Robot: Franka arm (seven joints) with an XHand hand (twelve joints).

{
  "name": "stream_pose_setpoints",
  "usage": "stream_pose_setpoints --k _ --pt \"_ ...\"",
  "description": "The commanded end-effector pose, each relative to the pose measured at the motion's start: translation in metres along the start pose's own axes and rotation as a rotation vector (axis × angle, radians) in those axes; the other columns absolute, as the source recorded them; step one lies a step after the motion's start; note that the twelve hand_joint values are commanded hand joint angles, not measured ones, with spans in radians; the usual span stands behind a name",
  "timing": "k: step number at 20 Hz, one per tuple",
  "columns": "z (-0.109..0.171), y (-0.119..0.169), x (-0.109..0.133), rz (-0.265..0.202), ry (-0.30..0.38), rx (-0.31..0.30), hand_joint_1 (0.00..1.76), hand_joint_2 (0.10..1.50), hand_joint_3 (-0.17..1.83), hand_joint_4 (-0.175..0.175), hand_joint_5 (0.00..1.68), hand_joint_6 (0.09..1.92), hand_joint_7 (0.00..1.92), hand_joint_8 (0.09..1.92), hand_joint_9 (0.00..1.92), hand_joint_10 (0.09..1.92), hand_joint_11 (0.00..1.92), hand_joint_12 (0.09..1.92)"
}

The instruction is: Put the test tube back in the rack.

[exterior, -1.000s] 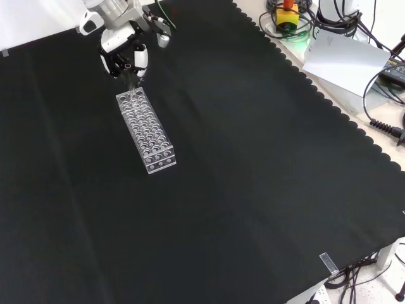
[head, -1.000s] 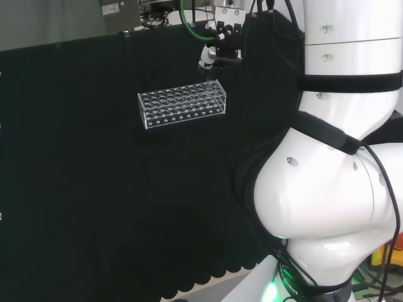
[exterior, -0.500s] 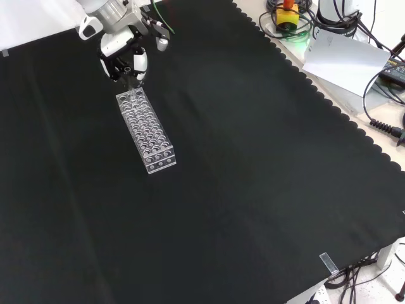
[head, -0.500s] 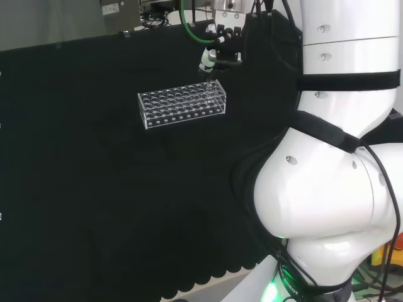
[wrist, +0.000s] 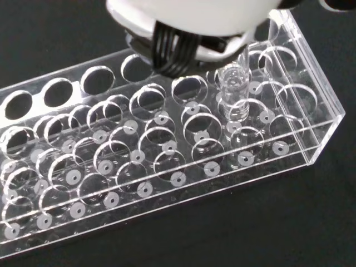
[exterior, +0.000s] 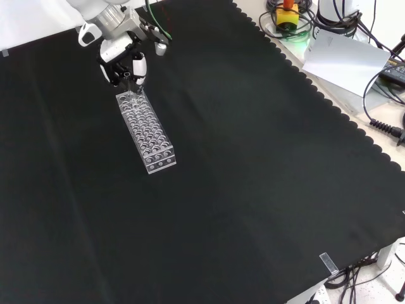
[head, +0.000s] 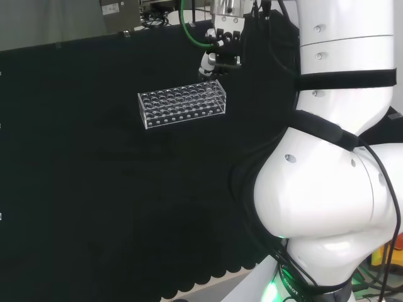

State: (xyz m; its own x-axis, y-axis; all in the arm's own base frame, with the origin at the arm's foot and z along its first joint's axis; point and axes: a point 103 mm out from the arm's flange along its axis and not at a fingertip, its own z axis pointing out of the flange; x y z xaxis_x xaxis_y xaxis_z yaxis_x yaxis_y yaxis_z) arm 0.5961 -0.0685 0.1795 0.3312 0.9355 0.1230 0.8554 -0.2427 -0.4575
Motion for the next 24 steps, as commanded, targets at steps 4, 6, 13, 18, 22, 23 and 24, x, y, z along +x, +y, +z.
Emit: stream_pose_setpoints --k 4,6,13,18,22,23,24 --pt "0.012 0.003 -0.002 0.003 0.0 0.019 1.22 0.68 0.59 -0.175 1.31 0.55 1.72 0.42 1.62 0.46 1.15 0.92" --pt "0.012 0.002 -0.002 0.004 0.0 0.02 1.22 0.68 0.59 -0.175 1.31 0.55 1.72 0.42 1.62 0.46 1.15 0.92" --pt "0.016 0.003 -0.001 0.002 -0.003 0.026 1.22 0.68 0.59 -0.175 1.31 0.56 1.72 0.42 1.62 0.46 1.15 0.92" --pt "0.019 0.004 0.0 -0.002 -0.002 0.029 1.22 0.68 0.59 -0.175 1.31 0.56 1.72 0.42 1.62 0.46 1.15 0.92" --pt "0.02 0.004 0.001 -0.002 -0.003 0.03 1.22 0.68 0.59 -0.175 1.31 0.56 1.72 0.42 1.62 0.46 1.15 0.92" --pt "0.02 0.004 0.001 -0.002 0.001 0.03 1.22 0.68 0.59 -0.175 1.31 0.56 1.72 0.42 1.62 0.46 1.15 0.92" --pt "0.021 0.003 0.001 -0.002 0.016 0.029 1.22 0.68 0.59 -0.175 1.31 0.56 1.72 0.42 1.62 0.46 1.15 0.92"
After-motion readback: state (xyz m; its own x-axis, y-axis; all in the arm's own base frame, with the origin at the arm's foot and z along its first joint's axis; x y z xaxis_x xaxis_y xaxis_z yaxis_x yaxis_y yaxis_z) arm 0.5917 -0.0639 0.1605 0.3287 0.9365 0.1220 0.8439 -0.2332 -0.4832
